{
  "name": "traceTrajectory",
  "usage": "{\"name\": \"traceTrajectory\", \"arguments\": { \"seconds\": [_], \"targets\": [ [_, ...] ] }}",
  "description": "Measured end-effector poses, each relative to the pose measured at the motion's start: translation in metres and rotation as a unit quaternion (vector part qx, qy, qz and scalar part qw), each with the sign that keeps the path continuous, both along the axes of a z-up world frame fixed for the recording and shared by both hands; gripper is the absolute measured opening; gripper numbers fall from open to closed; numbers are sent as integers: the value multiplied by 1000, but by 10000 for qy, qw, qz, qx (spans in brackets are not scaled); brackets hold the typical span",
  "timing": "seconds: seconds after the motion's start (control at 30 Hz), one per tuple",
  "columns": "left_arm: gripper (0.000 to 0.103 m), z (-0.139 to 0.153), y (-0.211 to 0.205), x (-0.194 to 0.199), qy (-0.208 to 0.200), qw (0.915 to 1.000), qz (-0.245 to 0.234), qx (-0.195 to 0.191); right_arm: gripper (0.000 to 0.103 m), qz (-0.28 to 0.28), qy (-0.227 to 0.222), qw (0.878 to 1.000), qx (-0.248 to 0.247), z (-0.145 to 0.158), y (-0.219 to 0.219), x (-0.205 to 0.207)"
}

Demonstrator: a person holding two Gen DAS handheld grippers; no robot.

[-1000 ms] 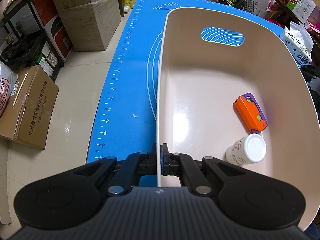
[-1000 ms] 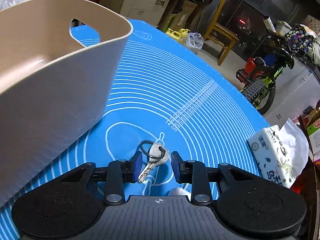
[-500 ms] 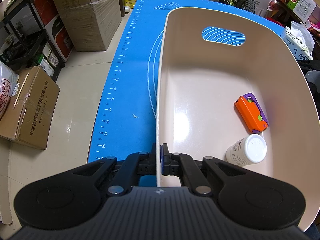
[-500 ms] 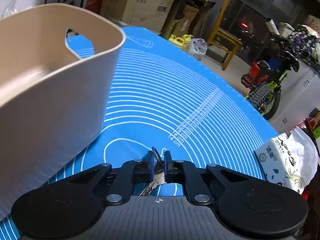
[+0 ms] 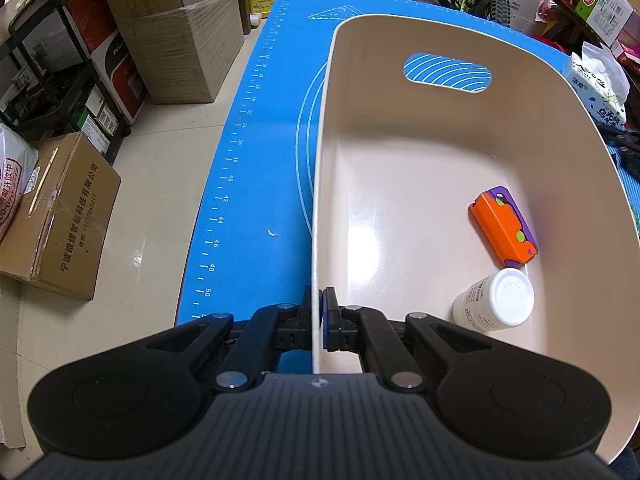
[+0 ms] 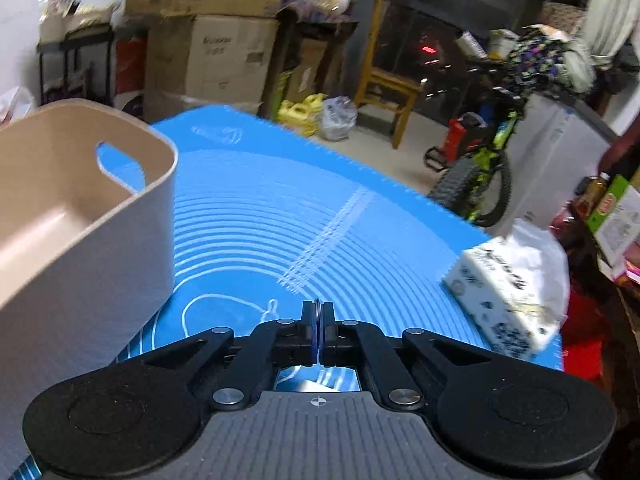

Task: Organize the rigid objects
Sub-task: 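Grasp the keys on the ring with the right tool and lift them, then lower the keys into the bin and open the right tool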

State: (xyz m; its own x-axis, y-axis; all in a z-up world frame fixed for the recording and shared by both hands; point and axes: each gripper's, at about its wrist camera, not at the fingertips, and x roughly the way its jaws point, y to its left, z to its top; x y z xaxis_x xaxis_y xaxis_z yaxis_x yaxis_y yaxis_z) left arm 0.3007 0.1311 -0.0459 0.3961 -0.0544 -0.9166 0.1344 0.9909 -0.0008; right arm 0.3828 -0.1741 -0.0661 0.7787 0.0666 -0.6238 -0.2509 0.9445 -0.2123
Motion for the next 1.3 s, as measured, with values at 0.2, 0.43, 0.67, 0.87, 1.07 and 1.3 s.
{"name": "traceTrajectory", "arguments": {
  "seconds": [0.2,0.43,0.67,0.87,1.07,1.3],
  "targets": [
    [4,0,0,0,-9,10000,0,5,13,-209,-347,9991,125,30,-5,-31],
    [4,1,-1,0,-8,10000,8,18,13,-321,-733,9958,436,73,-1,-57],
    [4,1,-2,0,-9,10000,31,56,13,-298,-968,9910,875,109,16,-73],
    [4,1,-2,0,-12,10000,53,56,13,56,-1116,9885,1022,126,42,-82],
    [4,2,-2,-2,-36,10000,55,52,13,437,-992,9882,1080,127,79,-87],
    [4,3,-3,-2,-55,10000,65,47,13,811,-506,9905,992,104,129,-88]
  ]
}}
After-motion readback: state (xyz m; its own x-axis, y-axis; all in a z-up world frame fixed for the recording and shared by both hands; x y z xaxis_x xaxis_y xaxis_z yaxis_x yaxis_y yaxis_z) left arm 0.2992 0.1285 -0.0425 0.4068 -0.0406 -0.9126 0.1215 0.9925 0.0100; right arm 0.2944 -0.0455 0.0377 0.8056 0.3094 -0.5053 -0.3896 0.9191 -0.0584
